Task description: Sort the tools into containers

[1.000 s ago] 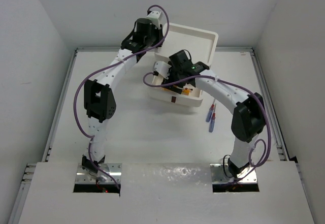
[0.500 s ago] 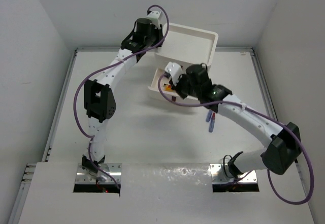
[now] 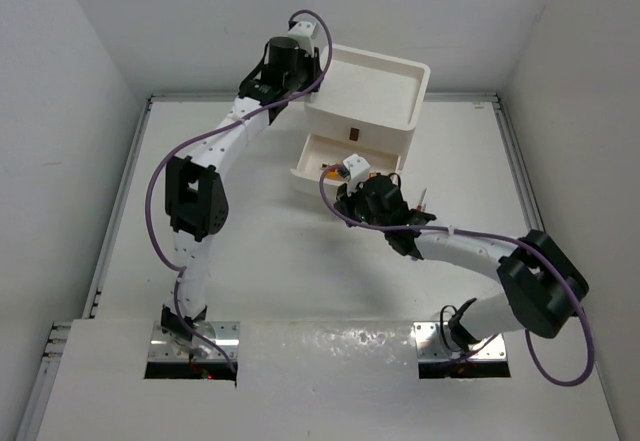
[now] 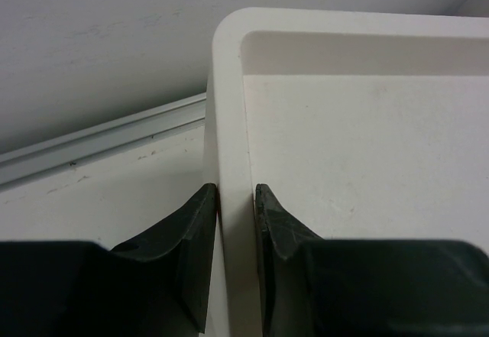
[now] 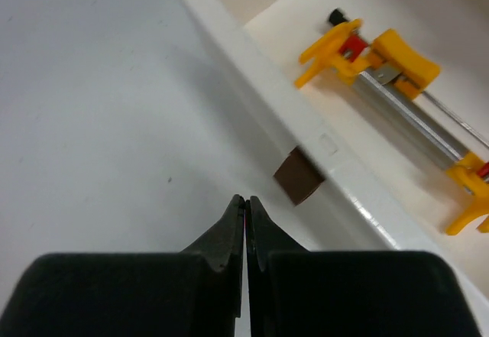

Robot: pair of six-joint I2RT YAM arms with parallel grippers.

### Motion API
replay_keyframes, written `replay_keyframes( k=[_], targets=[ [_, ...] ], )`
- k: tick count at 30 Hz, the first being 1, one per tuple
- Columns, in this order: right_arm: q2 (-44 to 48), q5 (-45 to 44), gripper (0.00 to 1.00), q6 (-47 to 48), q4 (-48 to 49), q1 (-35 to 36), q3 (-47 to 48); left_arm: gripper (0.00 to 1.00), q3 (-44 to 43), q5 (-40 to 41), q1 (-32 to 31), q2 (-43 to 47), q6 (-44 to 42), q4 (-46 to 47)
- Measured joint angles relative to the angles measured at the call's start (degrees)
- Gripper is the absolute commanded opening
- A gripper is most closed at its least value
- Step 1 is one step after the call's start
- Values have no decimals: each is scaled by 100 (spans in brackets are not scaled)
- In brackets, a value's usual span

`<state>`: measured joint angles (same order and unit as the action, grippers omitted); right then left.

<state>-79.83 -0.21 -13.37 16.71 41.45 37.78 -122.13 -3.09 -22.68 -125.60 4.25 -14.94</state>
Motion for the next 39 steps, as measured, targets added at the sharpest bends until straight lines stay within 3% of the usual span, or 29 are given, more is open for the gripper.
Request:
replay_keyframes(
  k=[6,14,26,39],
  targets=[
    [-568,-1073,0,-444,778,-44,22,0,37,-13,-2,9,33,50],
    [-785,-1768,0,-485,1174,-68,258,0,79,-39,-2,13,17,129],
    [-1329,-2181,0,-452,1718,-444,612,0,122,-94,-13,15,-72,221],
    [-2094,-2758,0,-1115,1926,-914,1123,0,129,-118,-13,15,-101,232]
  ],
)
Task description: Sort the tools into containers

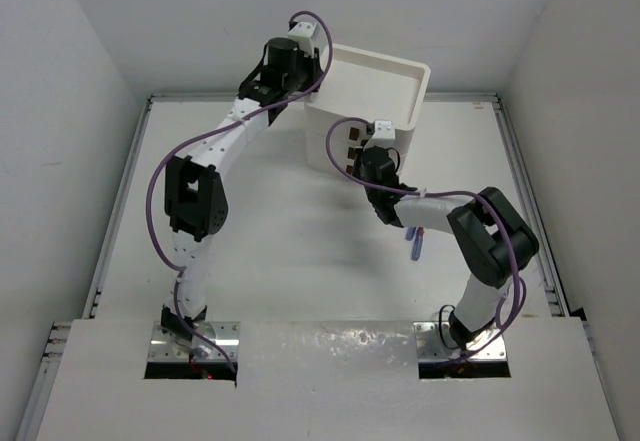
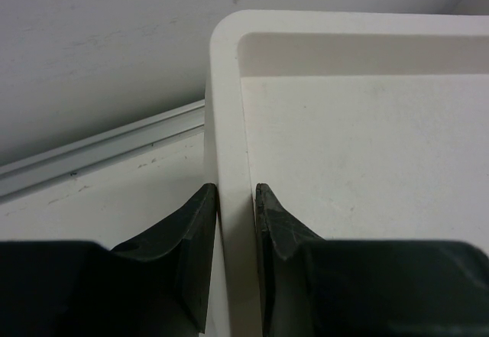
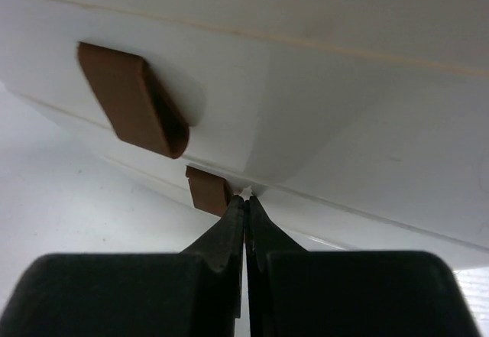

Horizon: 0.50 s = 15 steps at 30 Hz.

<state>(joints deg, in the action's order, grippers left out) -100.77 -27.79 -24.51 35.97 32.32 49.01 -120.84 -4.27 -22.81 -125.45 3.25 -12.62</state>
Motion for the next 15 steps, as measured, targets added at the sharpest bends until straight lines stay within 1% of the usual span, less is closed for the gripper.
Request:
replay_keyframes(
  k=[6,11,15],
  targets=[
    [-48,63,0,-256,-28,-85,11,0,0,-31,0,0,4,-2],
    [-129,422,0,-415,-271,-219,144,0,-2,-48,0,0,81,-17],
    [-24,866,0,-535,-380,-511,155,0,-11,-92,4,-9,168,-9]
  ],
)
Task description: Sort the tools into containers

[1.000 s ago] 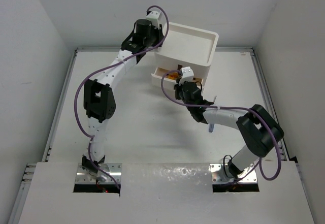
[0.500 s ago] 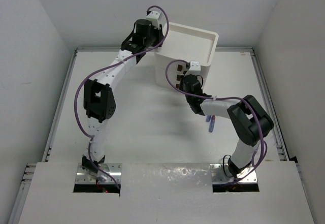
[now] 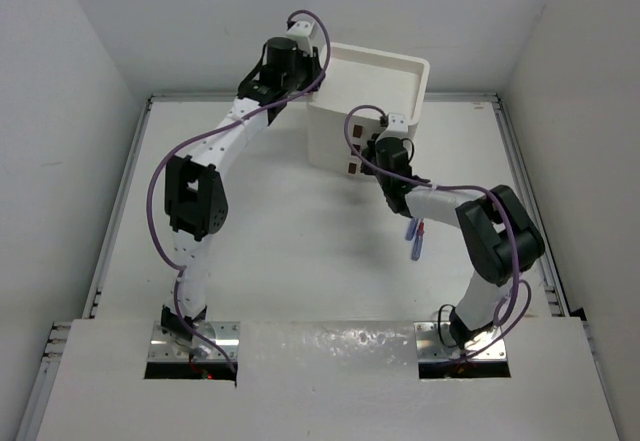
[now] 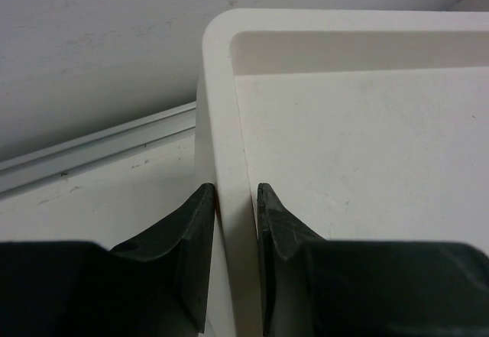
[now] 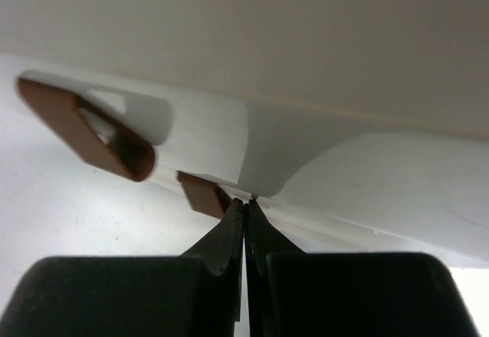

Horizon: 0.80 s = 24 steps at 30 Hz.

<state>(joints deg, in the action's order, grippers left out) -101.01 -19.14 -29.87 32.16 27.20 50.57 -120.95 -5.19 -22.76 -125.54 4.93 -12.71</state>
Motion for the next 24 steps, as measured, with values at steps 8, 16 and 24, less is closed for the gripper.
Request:
replay_keyframes(
  k=[8,16,24],
  targets=[
    [74,903,0,85,-654,-680,299,0,-35,-540,127,-72,413,111],
    [57,1692,14,-22,-557,-1016,313,0,-42,-861,214,-101,813,168],
    [-299,855,58,-203,219,-258,-214,0,-50,-850,227,-111,1115,157]
  ],
)
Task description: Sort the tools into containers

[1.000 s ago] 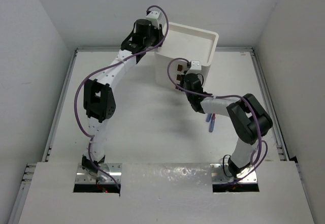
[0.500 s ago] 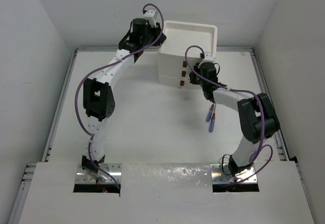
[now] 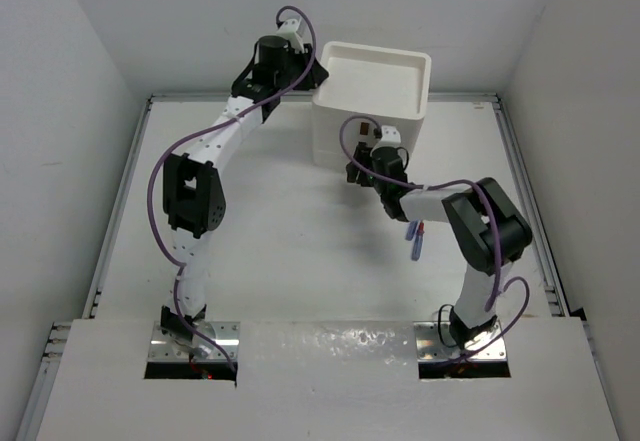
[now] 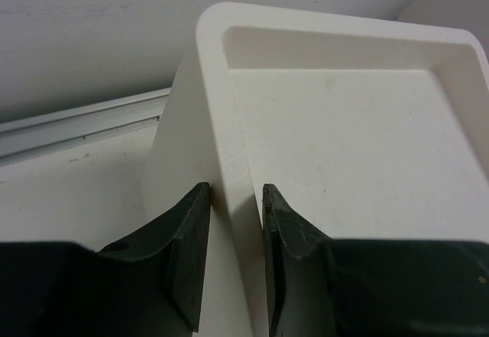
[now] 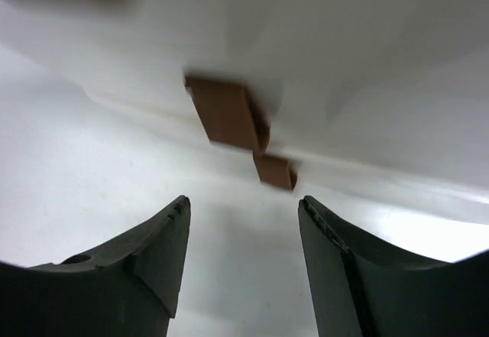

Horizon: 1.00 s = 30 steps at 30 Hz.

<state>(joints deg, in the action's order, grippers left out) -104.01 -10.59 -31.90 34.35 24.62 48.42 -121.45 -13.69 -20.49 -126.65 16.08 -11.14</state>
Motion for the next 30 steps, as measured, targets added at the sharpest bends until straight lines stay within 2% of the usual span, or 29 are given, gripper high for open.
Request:
replay_keyframes(
  k=[7,11,17,25,28,29,30],
  targets=[
    [-643,-892,49,-81,-243,334,140,0,0,-76,-11,-2,131,-26],
    [-758,-1327,48,-111,-186,343,221,0,-17,-81,-11,-2,181,-63],
    [-984,-1615,43,-85,-50,332,422,0,-42,-74,-11,-11,188,-90],
    [-1169,-1792,39,-61,48,332,697,0,-48,-48,-11,-11,181,-98],
    [-1259,-1786,26,2,-2,332,914,0,-48,-13,-11,-11,179,-98],
    [-1283,-1792,16,46,-11,332,946,0,-48,2,-11,-11,179,-96],
    [-1305,-1801,14,79,-11,332,953,0,-48,11,-11,-11,179,-96]
  ],
)
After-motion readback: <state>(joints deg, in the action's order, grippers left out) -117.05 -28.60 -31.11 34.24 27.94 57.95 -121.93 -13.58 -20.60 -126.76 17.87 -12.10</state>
